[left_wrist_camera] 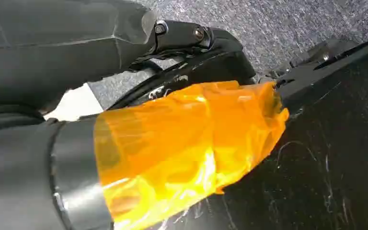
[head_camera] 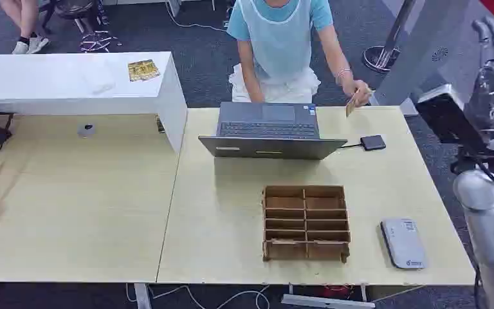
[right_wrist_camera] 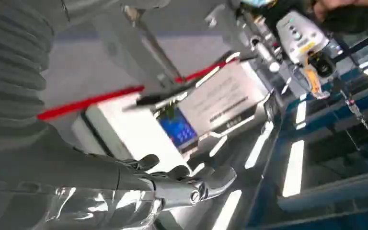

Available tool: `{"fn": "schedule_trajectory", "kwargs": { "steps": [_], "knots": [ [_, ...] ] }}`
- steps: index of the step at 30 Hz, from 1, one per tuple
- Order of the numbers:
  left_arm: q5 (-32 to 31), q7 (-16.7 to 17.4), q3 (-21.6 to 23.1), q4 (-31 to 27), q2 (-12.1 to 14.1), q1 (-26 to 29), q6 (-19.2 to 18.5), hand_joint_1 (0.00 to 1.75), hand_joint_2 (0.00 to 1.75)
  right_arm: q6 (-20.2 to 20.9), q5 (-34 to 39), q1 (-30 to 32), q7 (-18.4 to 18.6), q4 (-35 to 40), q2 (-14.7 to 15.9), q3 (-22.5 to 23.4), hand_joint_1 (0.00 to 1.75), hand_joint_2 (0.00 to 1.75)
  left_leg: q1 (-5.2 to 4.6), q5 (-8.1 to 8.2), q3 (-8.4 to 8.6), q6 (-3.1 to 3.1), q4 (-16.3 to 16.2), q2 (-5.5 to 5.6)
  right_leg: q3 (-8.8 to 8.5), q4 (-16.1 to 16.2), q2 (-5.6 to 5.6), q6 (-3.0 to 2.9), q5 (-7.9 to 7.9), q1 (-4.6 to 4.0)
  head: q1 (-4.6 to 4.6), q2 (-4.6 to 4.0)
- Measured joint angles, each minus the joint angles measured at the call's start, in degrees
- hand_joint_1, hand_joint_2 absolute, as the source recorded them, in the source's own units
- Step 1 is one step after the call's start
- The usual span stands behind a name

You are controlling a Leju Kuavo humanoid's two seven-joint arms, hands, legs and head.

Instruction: Pass the card to the sensor for recognition and then transmit it.

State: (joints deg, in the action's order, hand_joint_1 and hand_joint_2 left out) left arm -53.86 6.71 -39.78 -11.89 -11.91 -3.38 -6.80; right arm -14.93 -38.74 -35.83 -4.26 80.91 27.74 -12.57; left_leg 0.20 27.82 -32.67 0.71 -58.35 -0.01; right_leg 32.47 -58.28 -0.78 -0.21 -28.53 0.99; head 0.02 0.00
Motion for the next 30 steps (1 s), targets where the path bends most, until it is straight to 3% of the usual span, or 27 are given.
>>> {"fn": "schedule_trajectory", "kwargs": {
  "steps": [8, 13, 20, 30],
  "knots": [
    [-1.53, 0.00, 0.00, 0.00, 0.15, -0.04, -0.44, 0.00, 0.00, -2.34, -14.57, -10.24, 4.39, -8.68, -0.92, -8.26, 0.00, 1.75, 0.00, -0.03, 0.00, 0.00, 0.00, 0.05, -0.01, 0.01, -0.04, 0.00, 0.01, 0.00, 0.00, -0.02],
    [-2.10, 0.00, 0.00, 0.00, 0.33, -0.05, -0.68, 0.00, 0.00, -2.58, -19.63, -14.21, 6.12, -14.50, -1.40, -12.01, 0.00, 1.75, 0.00, -0.03, -0.01, 0.00, -0.01, 0.08, -0.01, 0.01, -0.06, 0.00, 0.01, 0.00, 0.00, 0.00],
    [-2.36, 0.00, 0.02, 0.00, 0.46, -0.07, -0.92, 0.00, 0.00, -2.60, -21.50, -17.53, 7.71, -21.52, -2.54, -15.34, 0.00, 1.75, 0.01, -0.03, 0.00, 0.00, -0.01, 0.08, -0.01, 0.00, -0.08, 0.00, 0.01, -0.01, 0.00, -0.02],
    [-2.67, -0.11, 0.02, 0.00, 0.48, -0.06, -0.96, 0.00, 0.00, -3.58, -22.09, -17.78, 8.22, -25.40, -2.93, -16.76, 0.00, 1.75, 0.01, -0.03, 0.00, 0.00, -0.01, 0.08, -0.01, 0.01, -0.08, 0.00, 0.01, -0.01, -0.02, -0.02]
  ]
}}
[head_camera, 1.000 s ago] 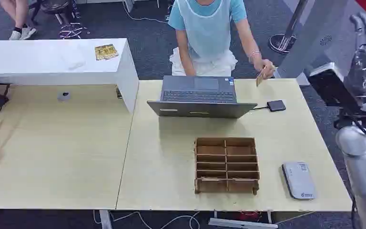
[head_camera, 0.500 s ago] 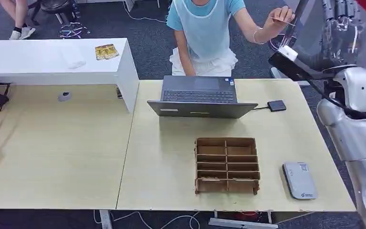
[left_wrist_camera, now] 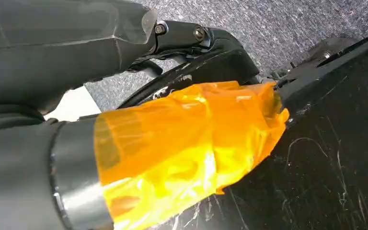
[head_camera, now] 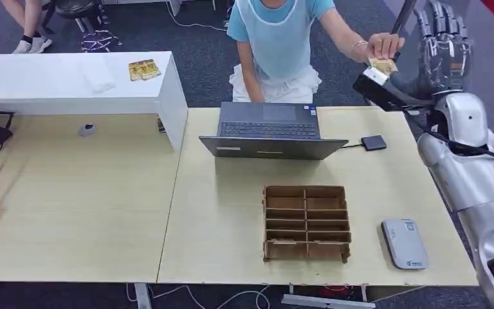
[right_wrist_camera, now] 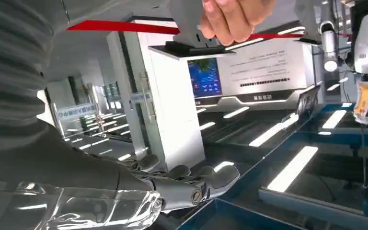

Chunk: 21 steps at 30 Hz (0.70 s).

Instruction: Pass the card to the sensor for recognition and then transmit it.

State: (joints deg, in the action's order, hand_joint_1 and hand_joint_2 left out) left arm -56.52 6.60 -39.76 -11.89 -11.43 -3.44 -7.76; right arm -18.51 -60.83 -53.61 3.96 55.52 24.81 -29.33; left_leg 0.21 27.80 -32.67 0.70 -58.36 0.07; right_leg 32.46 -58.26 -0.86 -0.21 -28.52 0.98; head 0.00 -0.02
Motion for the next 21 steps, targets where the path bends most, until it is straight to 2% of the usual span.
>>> {"fn": "schedule_trajectory", "kwargs": {
  "steps": [2, 3, 14, 15, 16, 17, 21],
  "knots": [
    [-0.13, -0.04, -0.02, 0.00, 0.00, 0.00, 0.00, 0.00, 0.00, -0.13, 0.02, 0.04, 0.11, -0.59, 0.00, -0.02, 0.05, 1.75, 0.00, 0.00, 0.00, 0.00, 0.00, -0.01, 0.00, 0.00, 0.01, 0.00, 0.00, 0.00, 0.00, 0.00],
    [-0.15, -0.07, -0.02, 0.00, 0.02, 0.01, 0.00, 0.00, 0.00, -0.15, 0.20, 0.04, 0.11, -0.92, 0.00, -0.02, 0.00, 1.75, 0.00, 0.00, 0.00, 0.00, 0.00, -0.01, 0.01, 0.00, 0.02, 0.00, 0.00, 0.00, 0.02, 0.00],
    [-0.28, -0.24, 0.00, 0.00, 0.04, 0.03, 0.00, 0.00, 0.00, -0.20, 0.72, 0.30, -0.15, -2.64, 0.42, -0.02, 0.00, 1.75, 0.00, 0.00, 0.01, 0.00, -0.01, -0.03, 0.04, 0.00, 0.04, 0.00, 0.00, 0.00, 0.02, 0.02],
    [-0.28, -0.26, 0.00, 0.00, 0.04, 0.03, 0.00, 0.00, 0.00, -0.20, 0.77, 0.34, -0.22, -2.69, 0.46, -0.02, 1.55, 1.75, 0.00, 0.00, 0.01, 0.00, -0.01, -0.03, 0.04, 0.00, 0.04, 0.00, 0.00, 0.00, 0.00, 0.00],
    [-0.28, -0.26, -0.02, 0.00, 0.04, 0.03, 0.00, 0.00, 0.00, -0.20, 0.79, 0.36, -0.26, -2.75, 0.50, -0.02, 1.55, 1.75, 0.00, 0.00, 0.01, 0.00, -0.01, -0.03, 0.04, 0.00, 0.05, 0.00, 0.00, 0.00, 0.02, 0.00],
    [-0.28, -0.26, -0.02, 0.00, 0.04, 0.03, 0.00, 0.00, 0.00, -0.20, 0.79, 0.37, -0.33, -2.82, 0.55, -0.02, 1.75, 1.75, 0.00, 0.00, 0.01, 0.00, -0.01, -0.04, 0.04, 0.00, 0.05, 0.00, 0.00, 0.00, 0.00, 0.02],
    [-0.28, -0.26, -0.02, 0.00, 0.04, 0.03, 0.00, 0.00, 0.00, -0.20, 0.79, 0.42, -0.39, -3.02, 0.72, -0.02, 1.75, 1.75, 0.00, 0.00, 0.01, 0.00, -0.01, -0.05, 0.04, 0.00, 0.05, 0.00, 0.00, 0.00, 0.02, 0.02]
  ]
}}
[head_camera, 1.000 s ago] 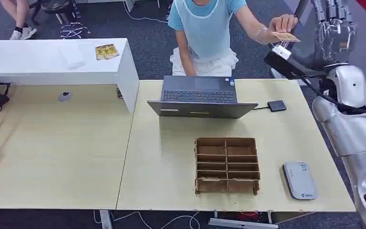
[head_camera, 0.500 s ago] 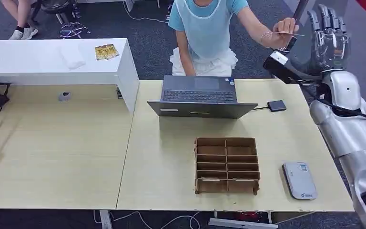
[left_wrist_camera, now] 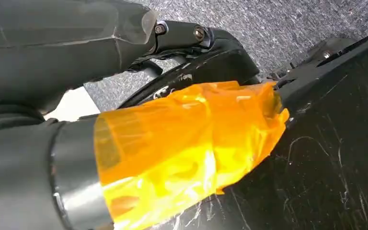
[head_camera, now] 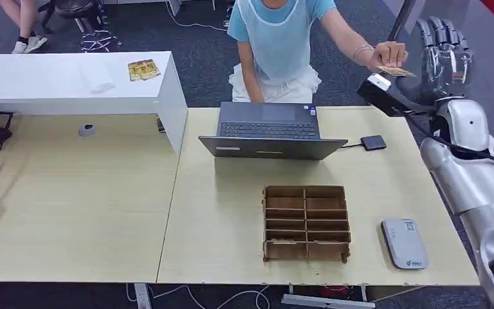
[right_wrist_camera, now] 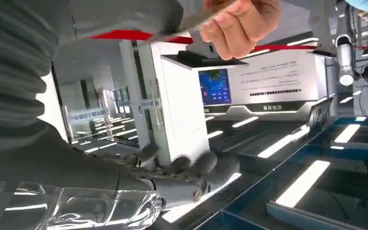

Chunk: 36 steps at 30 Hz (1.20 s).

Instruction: Pass the card to the sensor for recognition and then transmit it.

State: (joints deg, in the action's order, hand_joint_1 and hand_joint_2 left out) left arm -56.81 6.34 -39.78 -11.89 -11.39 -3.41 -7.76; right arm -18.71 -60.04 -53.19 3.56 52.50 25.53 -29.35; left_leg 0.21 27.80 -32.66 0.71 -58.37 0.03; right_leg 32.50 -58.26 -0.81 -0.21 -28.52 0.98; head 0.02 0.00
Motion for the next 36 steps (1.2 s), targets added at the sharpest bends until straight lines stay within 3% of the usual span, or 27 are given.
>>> {"fn": "schedule_trajectory", "kwargs": {
  "steps": [25, 31, 36],
  "knots": [
    [0.00, -0.66, 0.00, 0.00, 0.00, 0.02, -0.07, 0.00, 0.00, 0.50, 3.94, 2.13, -2.16, -0.39, 2.23, 0.74, 1.75, 1.75, 0.00, 0.00, -0.01, 0.00, 0.00, 0.00, 0.01, 0.00, 0.00, 0.00, 0.00, 0.00, -0.02, -0.02],
    [0.13, -0.81, 0.00, 0.00, 0.00, 0.02, -0.04, 0.00, 0.00, 1.23, 13.58, 4.09, -3.87, 1.03, 1.86, 4.16, 1.75, 1.75, 0.00, 0.00, -0.04, 0.00, 0.00, 0.03, 0.01, 0.00, -0.03, 0.00, 0.00, 0.00, 0.00, -0.02],
    [1.01, -1.18, -0.33, 0.00, -0.02, 0.03, -0.02, 0.00, 0.00, 4.07, 26.79, 5.97, -5.25, 2.71, 0.63, 9.60, 1.75, 1.75, 0.00, 0.00, -0.05, 0.00, 0.00, 0.04, 0.01, 0.00, -0.03, 0.00, 0.00, 0.00, -0.02, -0.02]
  ]
}}
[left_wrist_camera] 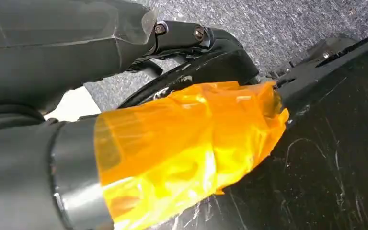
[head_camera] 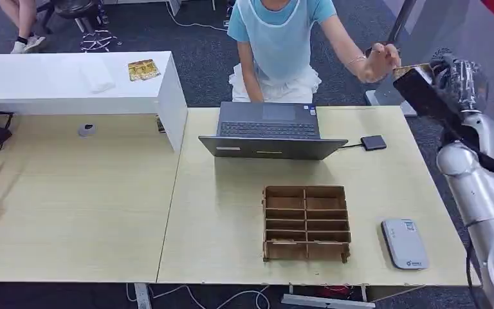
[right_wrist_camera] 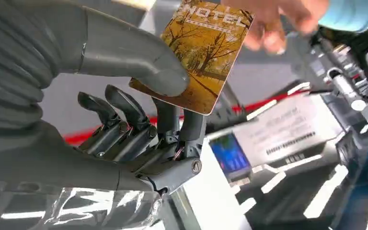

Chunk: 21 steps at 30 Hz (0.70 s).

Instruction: Pass the card to the sensor for recognition and then transmit it.

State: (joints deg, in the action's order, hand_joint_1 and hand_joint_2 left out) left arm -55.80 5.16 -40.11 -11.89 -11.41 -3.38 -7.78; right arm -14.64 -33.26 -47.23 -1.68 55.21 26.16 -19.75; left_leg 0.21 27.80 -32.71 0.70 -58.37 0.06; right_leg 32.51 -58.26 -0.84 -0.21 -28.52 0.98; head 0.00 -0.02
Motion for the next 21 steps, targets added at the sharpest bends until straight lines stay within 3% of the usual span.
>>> {"fn": "schedule_trajectory", "kwargs": {
  "steps": [6, 12, 16, 21],
  "knots": [
    [0.77, -0.39, -1.03, 0.00, -0.04, 0.07, 0.07, 0.00, 0.00, 4.64, 14.36, 3.05, -1.84, 2.78, -0.68, 7.67, 1.75, 1.75, 0.00, 0.00, 0.00, 0.00, 0.00, 0.02, 0.00, 0.01, -0.03, 0.00, 0.00, 0.00, 0.00, 0.00],
    [1.18, -1.12, -2.10, 0.00, -0.09, 0.22, 0.07, 0.00, 0.00, 13.49, 27.85, 8.96, -3.82, 6.92, 0.26, 15.28, 1.75, 1.75, 0.00, 0.02, 0.00, -0.02, -0.01, 0.06, 0.03, 0.04, -0.05, 0.00, 0.00, 0.01, 0.02, 0.00],
    [1.55, -1.46, -2.54, 0.00, -0.11, 0.27, 0.07, 0.00, 0.00, 22.74, 35.10, 14.17, -4.66, 9.75, 3.50, 18.27, 1.75, 1.75, 0.00, 0.04, -0.04, -0.04, -0.02, 0.13, 0.03, 0.07, -0.09, 0.01, -0.01, 0.01, 0.00, 0.00],
    [1.77, -1.99, -3.37, 0.00, -0.22, 0.34, 0.09, 0.00, 0.00, 29.58, 41.79, 21.77, -5.77, 12.88, 8.29, 21.70, 1.75, 1.75, 0.00, 0.06, -0.05, -0.03, -0.02, 0.16, 0.03, 0.11, -0.12, 0.02, -0.02, 0.01, 0.02, 0.00]
  ]
}}
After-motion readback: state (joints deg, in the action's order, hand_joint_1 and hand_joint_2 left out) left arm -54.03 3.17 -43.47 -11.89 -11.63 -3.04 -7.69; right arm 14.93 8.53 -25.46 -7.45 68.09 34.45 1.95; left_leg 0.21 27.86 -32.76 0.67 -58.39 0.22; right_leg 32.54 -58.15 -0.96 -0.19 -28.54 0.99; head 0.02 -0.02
